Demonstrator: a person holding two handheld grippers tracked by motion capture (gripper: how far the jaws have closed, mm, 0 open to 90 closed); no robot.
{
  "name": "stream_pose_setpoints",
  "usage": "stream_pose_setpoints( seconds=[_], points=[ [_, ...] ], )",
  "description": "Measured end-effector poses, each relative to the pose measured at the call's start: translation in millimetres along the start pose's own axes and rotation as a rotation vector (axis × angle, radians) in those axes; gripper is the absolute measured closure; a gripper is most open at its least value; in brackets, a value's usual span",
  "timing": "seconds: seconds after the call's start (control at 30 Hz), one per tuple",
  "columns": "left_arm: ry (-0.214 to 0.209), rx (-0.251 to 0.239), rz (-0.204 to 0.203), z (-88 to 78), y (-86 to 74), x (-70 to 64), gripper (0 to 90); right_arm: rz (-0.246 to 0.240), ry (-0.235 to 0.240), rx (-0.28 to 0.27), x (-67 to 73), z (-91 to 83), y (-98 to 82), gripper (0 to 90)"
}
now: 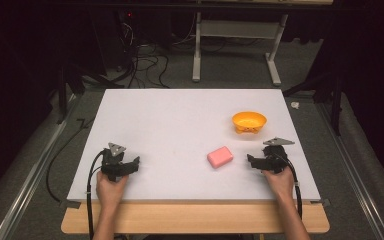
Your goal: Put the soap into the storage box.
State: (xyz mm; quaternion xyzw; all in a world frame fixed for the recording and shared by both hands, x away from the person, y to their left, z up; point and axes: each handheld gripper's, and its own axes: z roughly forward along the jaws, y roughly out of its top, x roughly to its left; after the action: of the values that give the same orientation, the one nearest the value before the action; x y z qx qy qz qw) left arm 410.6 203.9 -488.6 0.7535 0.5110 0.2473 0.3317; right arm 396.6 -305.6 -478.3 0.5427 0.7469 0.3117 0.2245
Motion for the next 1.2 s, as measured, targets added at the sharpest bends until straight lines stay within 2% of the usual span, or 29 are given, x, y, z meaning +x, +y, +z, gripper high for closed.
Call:
stream_pose_setpoints(
  seconds=[0.6, 0.97, 1.2],
  points=[
    [-0.014, 0.008, -0.016, 0.5, 0.3, 2.0, 24.1, 0.033, 0.035, -0.065, 10.5, -18.9, 8.9, 19.2],
    [-0.017, 0.008, -0.018, 0.6, 0.4, 2.2, 24.1, 0.016, 0.073, -0.090, 23.2, -26.8, 17.7, 18.8],
    [-0.018, 0.008, -0.019, 0.6, 0.4, 2.3, 24.1, -0.007, 0.100, -0.084, 35.3, -27.7, 23.6, 18.1]
  ],
)
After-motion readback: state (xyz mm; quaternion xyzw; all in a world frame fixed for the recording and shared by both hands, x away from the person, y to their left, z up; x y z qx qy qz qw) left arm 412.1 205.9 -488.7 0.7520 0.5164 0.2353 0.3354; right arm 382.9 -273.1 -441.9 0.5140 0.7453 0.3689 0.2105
